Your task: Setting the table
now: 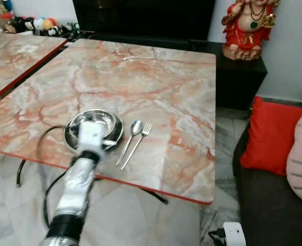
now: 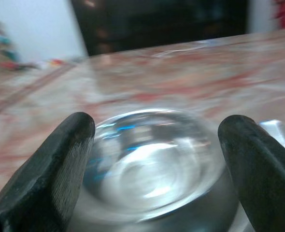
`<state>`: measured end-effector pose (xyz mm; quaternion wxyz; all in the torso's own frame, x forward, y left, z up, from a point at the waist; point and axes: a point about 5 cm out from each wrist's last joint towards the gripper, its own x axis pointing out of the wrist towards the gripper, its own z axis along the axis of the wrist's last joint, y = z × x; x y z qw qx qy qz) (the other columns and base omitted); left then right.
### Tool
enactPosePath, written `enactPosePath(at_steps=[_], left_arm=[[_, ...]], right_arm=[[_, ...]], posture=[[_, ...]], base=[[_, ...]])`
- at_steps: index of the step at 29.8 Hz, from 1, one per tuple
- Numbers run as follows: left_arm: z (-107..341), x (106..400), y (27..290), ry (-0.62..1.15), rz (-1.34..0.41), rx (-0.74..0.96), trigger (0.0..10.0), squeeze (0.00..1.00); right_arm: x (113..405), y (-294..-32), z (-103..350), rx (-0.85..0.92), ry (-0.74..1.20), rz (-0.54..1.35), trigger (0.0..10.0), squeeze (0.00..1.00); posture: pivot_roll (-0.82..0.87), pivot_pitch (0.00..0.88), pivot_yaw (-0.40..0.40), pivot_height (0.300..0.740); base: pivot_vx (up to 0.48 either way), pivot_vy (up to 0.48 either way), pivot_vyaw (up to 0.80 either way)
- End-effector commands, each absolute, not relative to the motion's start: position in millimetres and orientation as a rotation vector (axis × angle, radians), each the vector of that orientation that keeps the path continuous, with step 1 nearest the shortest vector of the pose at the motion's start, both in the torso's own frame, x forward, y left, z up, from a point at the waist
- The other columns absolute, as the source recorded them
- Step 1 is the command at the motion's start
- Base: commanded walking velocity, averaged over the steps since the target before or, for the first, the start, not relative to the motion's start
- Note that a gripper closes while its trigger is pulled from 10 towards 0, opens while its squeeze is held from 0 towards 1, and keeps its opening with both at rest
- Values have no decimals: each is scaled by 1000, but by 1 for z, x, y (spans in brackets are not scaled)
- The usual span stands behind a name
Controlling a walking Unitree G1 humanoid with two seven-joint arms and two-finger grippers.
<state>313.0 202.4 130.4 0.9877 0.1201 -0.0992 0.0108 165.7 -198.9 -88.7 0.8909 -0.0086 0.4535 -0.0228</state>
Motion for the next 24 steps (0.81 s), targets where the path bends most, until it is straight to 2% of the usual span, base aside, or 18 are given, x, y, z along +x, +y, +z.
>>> enactPosePath(at_steps=[1,3,11,24], left_arm=[[143,311,202,-256,43,265,10000,0],[146,309,202,-267,51,267,10000,0],[149,307,193,-248,68,262,10000,0],[154,307,195,-240,93,250,10000,0]], right_arm=[[164,-198,-89,-14,945,-48,10000,0],[164,-198,-89,-14,945,-48,10000,0],[165,-197,-89,-13,942,-47,10000,0],[167,-197,-89,-9,938,-49,10000,0]], posture=[[44,0,7,740],[45,0,7,740],[39,0,11,740],[44,0,6,740]], base=[[0,0,0],[0,0,0],[0,480,0],[0,480,0]])
